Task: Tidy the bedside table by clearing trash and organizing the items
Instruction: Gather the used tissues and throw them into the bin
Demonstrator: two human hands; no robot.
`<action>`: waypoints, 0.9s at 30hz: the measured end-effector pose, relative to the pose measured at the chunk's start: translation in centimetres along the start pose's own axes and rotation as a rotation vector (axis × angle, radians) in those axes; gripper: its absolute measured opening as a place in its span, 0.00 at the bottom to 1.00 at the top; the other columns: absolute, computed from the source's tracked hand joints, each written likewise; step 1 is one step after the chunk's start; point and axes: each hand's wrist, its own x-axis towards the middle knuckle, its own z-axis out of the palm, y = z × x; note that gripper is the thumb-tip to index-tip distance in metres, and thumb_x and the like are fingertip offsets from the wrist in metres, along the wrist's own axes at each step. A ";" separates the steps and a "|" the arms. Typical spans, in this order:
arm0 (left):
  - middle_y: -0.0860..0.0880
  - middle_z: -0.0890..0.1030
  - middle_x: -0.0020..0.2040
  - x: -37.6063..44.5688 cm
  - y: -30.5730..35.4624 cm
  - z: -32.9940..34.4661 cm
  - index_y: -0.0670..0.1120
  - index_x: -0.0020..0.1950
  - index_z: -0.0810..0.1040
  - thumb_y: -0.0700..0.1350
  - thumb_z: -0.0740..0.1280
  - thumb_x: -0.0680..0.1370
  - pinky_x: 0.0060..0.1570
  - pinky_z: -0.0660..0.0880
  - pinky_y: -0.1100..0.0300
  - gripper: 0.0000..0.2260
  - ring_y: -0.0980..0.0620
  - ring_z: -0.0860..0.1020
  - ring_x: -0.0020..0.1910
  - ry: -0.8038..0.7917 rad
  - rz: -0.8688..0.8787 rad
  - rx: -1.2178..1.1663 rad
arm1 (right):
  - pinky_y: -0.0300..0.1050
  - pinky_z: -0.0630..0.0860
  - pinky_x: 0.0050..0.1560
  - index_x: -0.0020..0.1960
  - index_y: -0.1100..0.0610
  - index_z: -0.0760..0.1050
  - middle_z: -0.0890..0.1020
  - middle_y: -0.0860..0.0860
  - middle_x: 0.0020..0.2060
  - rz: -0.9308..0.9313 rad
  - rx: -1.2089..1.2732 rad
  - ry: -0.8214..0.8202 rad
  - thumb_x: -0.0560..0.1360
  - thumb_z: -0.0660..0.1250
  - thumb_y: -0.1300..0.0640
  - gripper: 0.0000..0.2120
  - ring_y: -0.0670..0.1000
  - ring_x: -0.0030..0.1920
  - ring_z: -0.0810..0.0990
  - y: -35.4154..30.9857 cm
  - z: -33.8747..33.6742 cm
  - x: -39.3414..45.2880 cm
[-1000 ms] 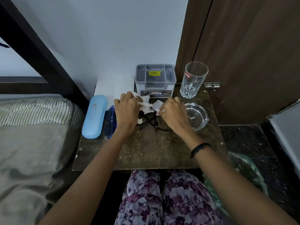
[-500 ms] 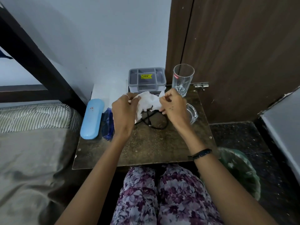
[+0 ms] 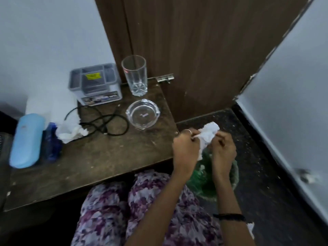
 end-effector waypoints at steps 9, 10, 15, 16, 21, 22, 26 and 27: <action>0.39 0.83 0.51 -0.2 -7.6 14.1 0.37 0.51 0.80 0.38 0.65 0.74 0.48 0.73 0.57 0.09 0.42 0.80 0.51 -0.260 -0.363 -0.181 | 0.43 0.71 0.46 0.48 0.67 0.77 0.82 0.60 0.46 0.371 -0.145 0.302 0.74 0.62 0.67 0.07 0.54 0.46 0.78 14.9 -1.4 1.4; 0.38 0.82 0.53 0.1 -9.0 14.8 0.37 0.53 0.80 0.38 0.64 0.75 0.48 0.72 0.59 0.10 0.42 0.79 0.53 -0.319 -0.370 -0.169 | 0.42 0.70 0.45 0.48 0.67 0.77 0.82 0.59 0.46 0.395 -0.159 0.282 0.74 0.62 0.67 0.06 0.54 0.46 0.78 15.8 -1.3 1.5; 0.40 0.65 0.72 0.5 -15.7 16.1 0.40 0.74 0.55 0.33 0.64 0.75 0.68 0.63 0.54 0.30 0.43 0.66 0.71 -0.601 -0.341 -0.075 | 0.45 0.72 0.51 0.61 0.62 0.76 0.80 0.61 0.57 0.548 -0.415 -0.055 0.78 0.61 0.62 0.13 0.61 0.56 0.79 21.5 -1.2 1.9; 0.41 0.63 0.73 0.5 -16.5 16.2 0.40 0.75 0.54 0.33 0.64 0.75 0.69 0.61 0.55 0.30 0.43 0.64 0.72 -0.590 -0.358 -0.068 | 0.47 0.74 0.54 0.63 0.61 0.75 0.80 0.61 0.58 0.580 -0.447 -0.102 0.78 0.61 0.61 0.15 0.61 0.56 0.78 22.2 -1.4 1.9; 0.40 0.75 0.65 1.2 -14.9 15.6 0.39 0.65 0.73 0.35 0.58 0.78 0.59 0.69 0.58 0.15 0.43 0.74 0.63 -0.483 -0.421 -0.012 | 0.57 0.79 0.52 0.55 0.59 0.79 0.83 0.60 0.49 0.623 -0.375 -0.049 0.77 0.62 0.60 0.10 0.58 0.45 0.81 21.6 -1.1 1.7; 0.40 0.77 0.63 1.2 -13.9 15.3 0.39 0.62 0.75 0.35 0.58 0.78 0.57 0.70 0.59 0.14 0.44 0.75 0.61 -0.466 -0.407 -0.001 | 0.56 0.80 0.50 0.53 0.59 0.79 0.83 0.59 0.46 0.609 -0.317 -0.029 0.77 0.62 0.61 0.09 0.56 0.41 0.81 20.7 -0.8 1.5; 0.41 0.81 0.57 0.8 -9.1 13.5 0.40 0.57 0.77 0.35 0.57 0.78 0.44 0.76 0.61 0.12 0.46 0.79 0.52 -0.414 -0.322 -0.104 | 0.33 0.78 0.39 0.50 0.61 0.79 0.82 0.55 0.43 0.475 -0.172 0.060 0.77 0.61 0.63 0.09 0.49 0.39 0.80 15.0 -0.2 1.0; 0.41 0.81 0.56 0.6 -7.9 12.8 0.40 0.57 0.77 0.36 0.58 0.78 0.47 0.77 0.59 0.11 0.46 0.79 0.53 -0.383 -0.294 -0.140 | 0.28 0.74 0.37 0.51 0.62 0.80 0.82 0.55 0.45 0.410 -0.151 0.079 0.77 0.61 0.64 0.09 0.47 0.39 0.79 13.2 -0.3 0.9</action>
